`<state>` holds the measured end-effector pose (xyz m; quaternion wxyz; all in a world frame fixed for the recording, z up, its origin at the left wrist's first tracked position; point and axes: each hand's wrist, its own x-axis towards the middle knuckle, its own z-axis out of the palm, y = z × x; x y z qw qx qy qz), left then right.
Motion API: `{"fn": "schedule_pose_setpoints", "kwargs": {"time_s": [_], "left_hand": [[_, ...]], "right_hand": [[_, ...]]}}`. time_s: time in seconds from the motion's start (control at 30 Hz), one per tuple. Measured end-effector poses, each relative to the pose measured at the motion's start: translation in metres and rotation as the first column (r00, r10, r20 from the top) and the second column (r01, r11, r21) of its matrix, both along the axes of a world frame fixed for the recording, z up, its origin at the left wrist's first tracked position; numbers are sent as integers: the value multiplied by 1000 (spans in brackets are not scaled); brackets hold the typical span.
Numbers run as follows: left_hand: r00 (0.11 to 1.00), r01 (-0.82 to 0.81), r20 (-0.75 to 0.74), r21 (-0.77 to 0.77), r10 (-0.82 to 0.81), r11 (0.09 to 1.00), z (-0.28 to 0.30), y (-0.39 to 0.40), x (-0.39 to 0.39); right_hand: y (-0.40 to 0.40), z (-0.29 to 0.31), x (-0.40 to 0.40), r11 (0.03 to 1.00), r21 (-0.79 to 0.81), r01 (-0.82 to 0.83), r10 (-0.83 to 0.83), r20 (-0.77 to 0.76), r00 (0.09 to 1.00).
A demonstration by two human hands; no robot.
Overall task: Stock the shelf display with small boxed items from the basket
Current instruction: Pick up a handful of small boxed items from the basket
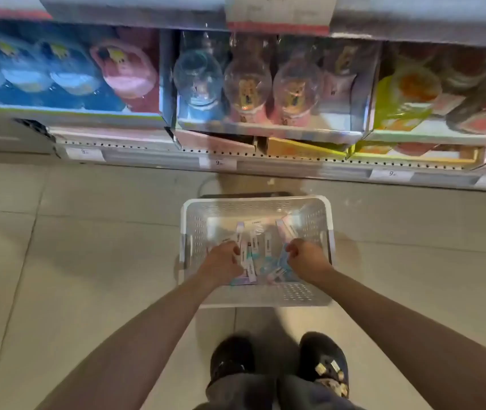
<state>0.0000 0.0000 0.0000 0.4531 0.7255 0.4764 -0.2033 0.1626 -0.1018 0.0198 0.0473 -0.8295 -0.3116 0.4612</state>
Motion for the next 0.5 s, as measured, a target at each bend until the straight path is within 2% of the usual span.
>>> {"fn": "schedule_pose_setpoints", "kwargs": {"time_s": [0.13,0.23,0.3,0.37,0.5], "left_hand": [[964,262,-62,83,-258,961,-48,0,7],[891,453,-129,172,-436,875,-81,-1,10],[895,443,-141,179,-423,878,-94,-1,15],[930,363,-133,217,-341,906,-103,-1,22],[959,280,-143,314,-246,907,-113,-4,30]], "right_hand": [[9,-42,-4,971,-158,-179,199,123,972],[13,-72,-7,946,-207,-248,288,191,939],[20,-94,-7,939,-265,-219,281,223,933],[26,-114,-4,932,-304,-199,275,232,933],[30,-138,0,936,-291,-200,269,219,938]]}}
